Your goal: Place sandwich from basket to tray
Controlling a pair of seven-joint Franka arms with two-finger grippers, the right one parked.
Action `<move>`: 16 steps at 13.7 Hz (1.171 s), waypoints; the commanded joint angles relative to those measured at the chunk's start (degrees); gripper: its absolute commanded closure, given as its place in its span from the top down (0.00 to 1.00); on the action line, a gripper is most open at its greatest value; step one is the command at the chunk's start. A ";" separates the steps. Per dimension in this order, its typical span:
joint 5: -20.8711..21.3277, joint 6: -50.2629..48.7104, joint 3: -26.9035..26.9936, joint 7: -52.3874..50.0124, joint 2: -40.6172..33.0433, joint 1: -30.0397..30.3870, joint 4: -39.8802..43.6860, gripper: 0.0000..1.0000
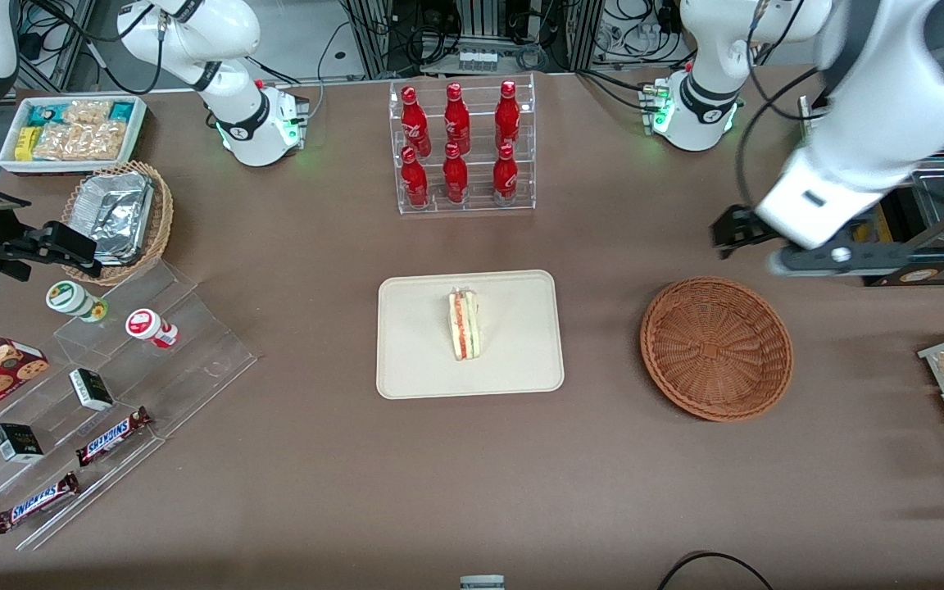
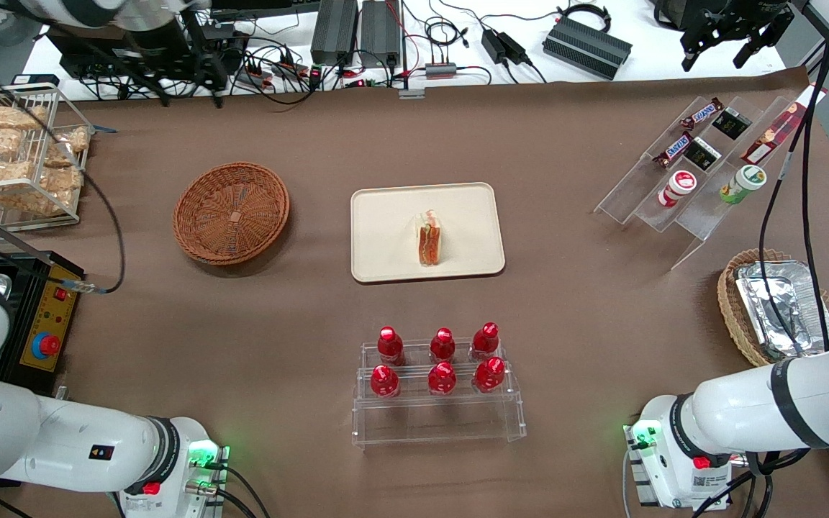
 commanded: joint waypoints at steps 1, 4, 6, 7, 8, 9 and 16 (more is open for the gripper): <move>-1.11 0.52 -0.58 6.47 -5.75 4.95 -6.05 1.00; -1.11 0.08 -0.58 11.31 -7.24 8.38 -6.67 1.00; -1.54 0.17 -0.49 11.41 -7.25 9.53 -6.41 1.00; -1.72 0.43 -0.49 11.49 -7.07 9.71 -6.15 1.00; -1.89 0.69 0.82 11.41 -6.64 9.62 -5.53 1.00; -2.51 0.61 2.14 11.49 -5.41 9.10 -3.88 1.00; -2.60 0.34 2.68 11.23 -1.80 9.18 1.50 1.00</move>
